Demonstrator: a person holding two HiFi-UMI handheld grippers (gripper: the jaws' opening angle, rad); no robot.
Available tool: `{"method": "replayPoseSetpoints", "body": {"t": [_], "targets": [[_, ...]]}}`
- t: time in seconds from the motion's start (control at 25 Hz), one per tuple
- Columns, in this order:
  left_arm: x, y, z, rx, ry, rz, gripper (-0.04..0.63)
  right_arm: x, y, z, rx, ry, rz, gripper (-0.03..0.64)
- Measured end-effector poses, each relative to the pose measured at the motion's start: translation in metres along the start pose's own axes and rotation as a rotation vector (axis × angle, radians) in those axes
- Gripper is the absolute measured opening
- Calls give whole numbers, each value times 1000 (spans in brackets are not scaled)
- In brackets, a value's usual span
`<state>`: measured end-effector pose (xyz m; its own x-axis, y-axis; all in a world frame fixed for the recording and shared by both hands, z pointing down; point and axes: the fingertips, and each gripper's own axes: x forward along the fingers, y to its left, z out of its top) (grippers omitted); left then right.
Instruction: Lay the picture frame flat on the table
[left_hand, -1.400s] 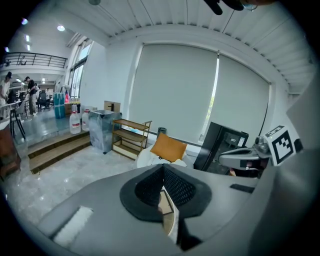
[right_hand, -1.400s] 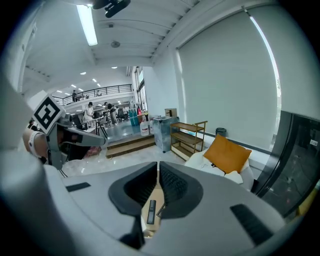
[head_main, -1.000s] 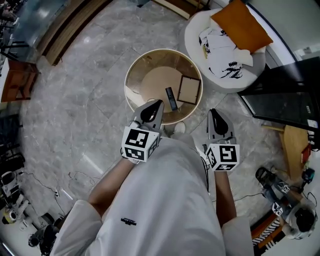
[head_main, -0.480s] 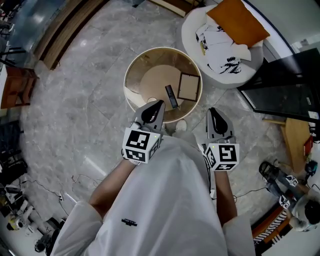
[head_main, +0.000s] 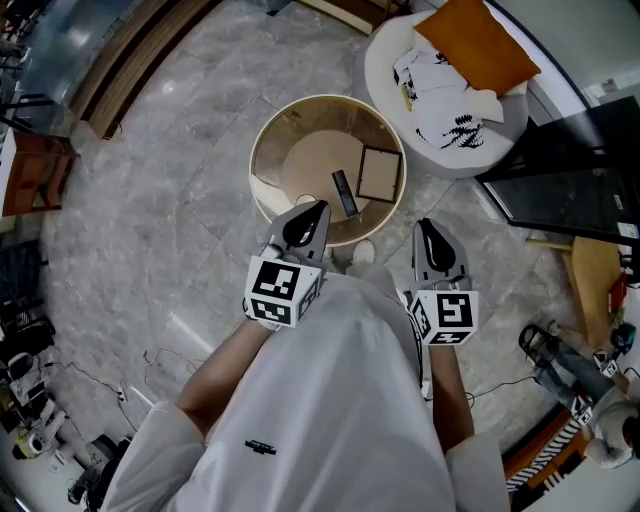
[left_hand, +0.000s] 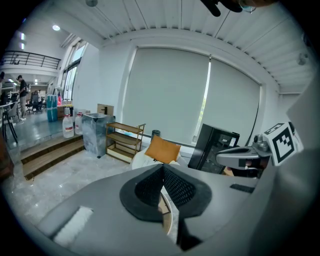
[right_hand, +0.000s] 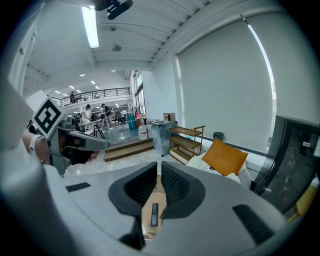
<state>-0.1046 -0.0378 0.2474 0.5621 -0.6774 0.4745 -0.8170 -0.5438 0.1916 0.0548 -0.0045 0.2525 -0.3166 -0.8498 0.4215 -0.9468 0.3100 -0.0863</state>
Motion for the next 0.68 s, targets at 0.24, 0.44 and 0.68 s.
{"method": "replayPoseSetpoints", "body": {"t": [0.24,0.44,0.68], "targets": [[-4,-2,-3,-1,0,1,5,-3,2,2,-4,-8,0,6],[-3,-4,-1,-4,-2,0,5,-5,1,2,-11,-5,3,6],[-5,-3,-1,-8,-3,2,5,-7,4,1,-12,-8,0,6]]}}
